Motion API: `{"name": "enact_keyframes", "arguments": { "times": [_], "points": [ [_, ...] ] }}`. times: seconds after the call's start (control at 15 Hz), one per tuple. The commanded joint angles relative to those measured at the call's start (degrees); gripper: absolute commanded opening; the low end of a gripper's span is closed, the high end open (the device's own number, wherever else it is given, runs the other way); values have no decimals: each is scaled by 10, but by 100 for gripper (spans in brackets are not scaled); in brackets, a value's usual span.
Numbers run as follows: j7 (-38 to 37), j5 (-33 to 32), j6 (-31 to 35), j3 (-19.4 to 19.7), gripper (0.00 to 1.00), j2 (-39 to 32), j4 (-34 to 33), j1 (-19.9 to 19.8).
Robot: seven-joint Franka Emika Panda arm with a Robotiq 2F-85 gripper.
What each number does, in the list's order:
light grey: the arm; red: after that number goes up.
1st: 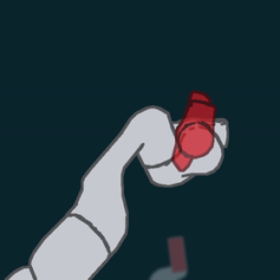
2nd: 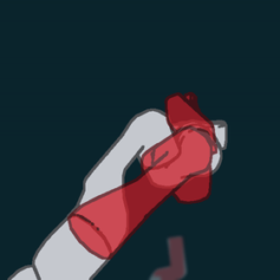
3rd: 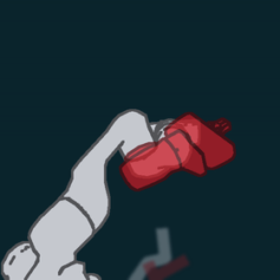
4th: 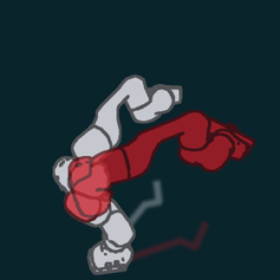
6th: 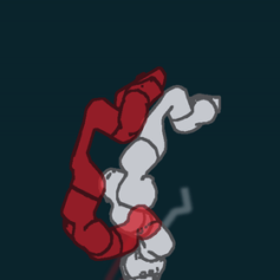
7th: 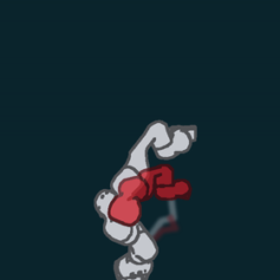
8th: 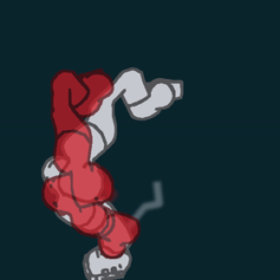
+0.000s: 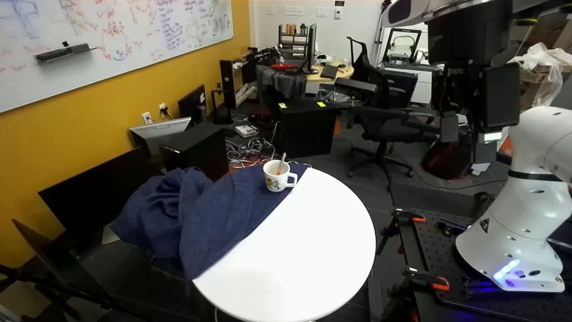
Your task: Pick the marker from the cup and put it on the table
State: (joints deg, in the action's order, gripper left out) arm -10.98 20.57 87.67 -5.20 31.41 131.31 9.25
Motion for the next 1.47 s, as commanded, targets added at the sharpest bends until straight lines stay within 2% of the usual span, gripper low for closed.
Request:
{"name": "enact_keyframes", "arguments": {
  "times": [0.0,0.4,0.67,1.0,1.4],
  "points": [
    [6,5,-4,-12,100,0,-2,-15],
    [6,5,-4,-12,100,0,-2,-15],
    [5,-1,26,-13,100,4,2,-27],
    [-1,-10,106,-8,100,9,9,-49],
    [-30,-50,258,-6,100,14,33,-93]
  ]
}}
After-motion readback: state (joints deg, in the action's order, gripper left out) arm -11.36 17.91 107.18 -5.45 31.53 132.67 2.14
